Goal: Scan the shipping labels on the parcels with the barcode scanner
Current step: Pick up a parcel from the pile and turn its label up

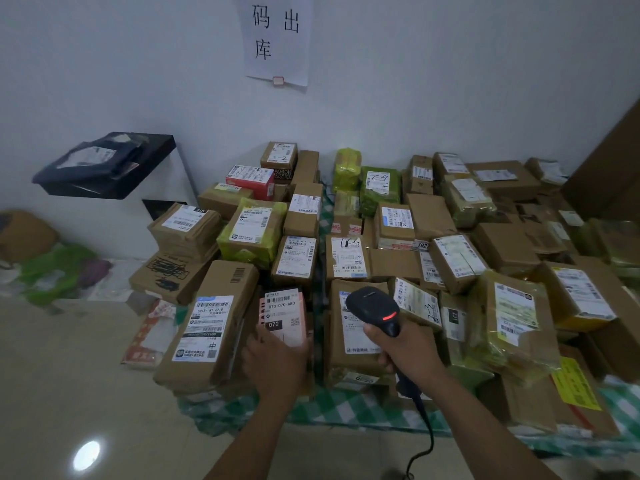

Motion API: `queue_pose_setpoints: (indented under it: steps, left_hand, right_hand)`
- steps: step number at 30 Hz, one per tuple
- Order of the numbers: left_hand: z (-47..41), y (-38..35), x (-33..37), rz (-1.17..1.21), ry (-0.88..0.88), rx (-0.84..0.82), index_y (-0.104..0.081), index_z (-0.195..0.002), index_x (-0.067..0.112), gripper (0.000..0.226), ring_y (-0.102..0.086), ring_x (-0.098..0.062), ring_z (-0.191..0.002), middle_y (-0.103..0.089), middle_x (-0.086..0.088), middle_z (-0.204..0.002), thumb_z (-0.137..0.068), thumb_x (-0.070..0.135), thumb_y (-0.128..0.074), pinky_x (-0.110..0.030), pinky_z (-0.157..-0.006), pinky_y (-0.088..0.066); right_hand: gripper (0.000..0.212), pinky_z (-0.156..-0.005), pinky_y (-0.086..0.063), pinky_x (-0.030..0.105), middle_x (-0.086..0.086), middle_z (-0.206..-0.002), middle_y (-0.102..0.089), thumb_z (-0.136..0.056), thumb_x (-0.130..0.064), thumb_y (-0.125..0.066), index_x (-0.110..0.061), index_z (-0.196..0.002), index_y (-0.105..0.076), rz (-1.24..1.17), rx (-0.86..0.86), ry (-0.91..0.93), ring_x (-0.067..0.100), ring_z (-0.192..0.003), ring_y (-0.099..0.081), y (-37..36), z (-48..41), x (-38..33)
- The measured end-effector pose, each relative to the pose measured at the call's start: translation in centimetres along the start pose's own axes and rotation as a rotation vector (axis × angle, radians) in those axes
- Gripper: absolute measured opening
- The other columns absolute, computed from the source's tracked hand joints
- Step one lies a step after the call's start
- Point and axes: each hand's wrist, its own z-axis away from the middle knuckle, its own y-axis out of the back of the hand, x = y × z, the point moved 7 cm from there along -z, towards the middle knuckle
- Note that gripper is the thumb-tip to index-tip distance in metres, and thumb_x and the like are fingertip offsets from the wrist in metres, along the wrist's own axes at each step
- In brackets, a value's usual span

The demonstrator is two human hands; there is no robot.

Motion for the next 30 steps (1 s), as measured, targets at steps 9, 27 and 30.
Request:
queue_pose_setpoints:
  steps: [9,27,30]
  left_hand:
    - [-1.6,-1.8,-1.5,0.125,0.159,-0.252,-0.014,-0.146,0.004,0.121,-0.034,-0.035,-0.133,-0.032,-0.017,-0.144,-0.064,0.064,-0.08,-0.046,-0.104,-0.04]
    - [3.2,7.1,2.0,0.888,-0.079,-0.03,-0.042,-0.111,0.029,0.048,-0.065,-0.009,-0.092,-0.059,0.001,-0.114,-0.08,0.026,-0.078,-0.019,-0.065,-0.056]
    - [3.1,8.1,0.9,0.946,-0.024,-0.102,-0.044,-0.102,0.028,0.028,-0.066,-0.006,-0.081,-0.064,0.001,-0.101,-0.09,0.026,-0.069,-0.015,-0.055,-0.051]
  right_hand:
    - [0.024,-0.052,-0.049,0.025,0.011,-0.068,-0.071,-0.088,-0.042,-0.067,-0.022,-0.098,-0.062,-0.038,-0.034,-0.035,0.016,-0.051,-0.062,-1.1,0.3,0.3]
    - [0.015,-0.083,-0.054,0.039,-0.001,-0.087,-0.073,-0.087,-0.037,-0.066,-0.025,-0.094,-0.063,-0.436,-0.053,0.0,0.022,-0.086,-0.068,-4.3,2.2,-5.3]
    - [0.025,-0.086,-0.054,0.044,0.001,-0.09,-0.073,-0.082,-0.039,-0.066,-0.022,-0.099,-0.064,-0.477,-0.052,0.012,0.025,-0.089,-0.067,-4.2,2.8,-5.7]
